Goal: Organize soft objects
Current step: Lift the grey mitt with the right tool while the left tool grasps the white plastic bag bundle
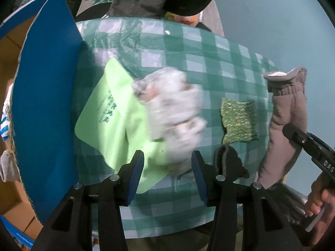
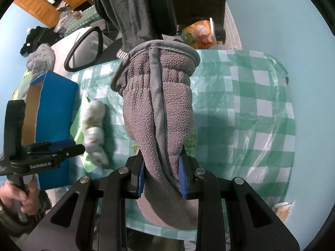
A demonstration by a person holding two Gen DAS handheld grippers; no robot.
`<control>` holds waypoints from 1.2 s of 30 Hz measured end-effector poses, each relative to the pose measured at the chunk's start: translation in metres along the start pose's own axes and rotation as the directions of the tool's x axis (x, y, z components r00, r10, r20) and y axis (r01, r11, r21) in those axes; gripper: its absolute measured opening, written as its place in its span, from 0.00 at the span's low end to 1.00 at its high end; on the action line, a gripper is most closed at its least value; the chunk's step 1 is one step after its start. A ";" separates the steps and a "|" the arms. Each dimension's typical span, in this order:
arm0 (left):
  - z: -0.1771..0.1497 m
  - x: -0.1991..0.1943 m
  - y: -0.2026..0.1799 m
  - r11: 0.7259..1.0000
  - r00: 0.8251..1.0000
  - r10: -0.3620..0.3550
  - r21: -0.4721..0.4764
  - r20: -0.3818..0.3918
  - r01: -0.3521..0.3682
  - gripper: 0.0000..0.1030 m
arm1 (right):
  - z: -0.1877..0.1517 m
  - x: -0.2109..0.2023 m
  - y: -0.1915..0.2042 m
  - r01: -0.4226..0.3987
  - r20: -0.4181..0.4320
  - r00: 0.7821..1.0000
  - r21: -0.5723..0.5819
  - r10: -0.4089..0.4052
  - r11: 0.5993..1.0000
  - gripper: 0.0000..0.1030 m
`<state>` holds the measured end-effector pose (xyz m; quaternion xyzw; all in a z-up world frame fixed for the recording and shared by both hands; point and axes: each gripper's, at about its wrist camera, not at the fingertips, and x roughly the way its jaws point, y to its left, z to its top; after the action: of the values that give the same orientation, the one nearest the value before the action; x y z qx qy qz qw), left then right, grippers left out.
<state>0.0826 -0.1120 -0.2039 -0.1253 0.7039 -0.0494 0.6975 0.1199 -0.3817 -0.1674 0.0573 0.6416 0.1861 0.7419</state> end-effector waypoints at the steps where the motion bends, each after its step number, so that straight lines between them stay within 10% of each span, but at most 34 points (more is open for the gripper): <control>1: 0.000 0.001 0.001 1.000 1.000 0.005 -0.001 -0.004 -0.005 0.46 | -0.001 0.001 0.000 0.000 -0.002 1.000 0.002 0.000 1.000 0.24; 36: 0.038 0.042 -0.055 0.995 0.994 0.095 0.050 -0.061 -0.092 0.68 | -0.004 -0.006 -0.025 0.004 0.008 1.000 0.058 -0.004 0.998 0.24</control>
<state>0.1265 -0.1714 -0.2323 -0.0741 0.7293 -0.0374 0.6791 0.1201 -0.4077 -0.1706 0.0781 0.6438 0.1659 0.7429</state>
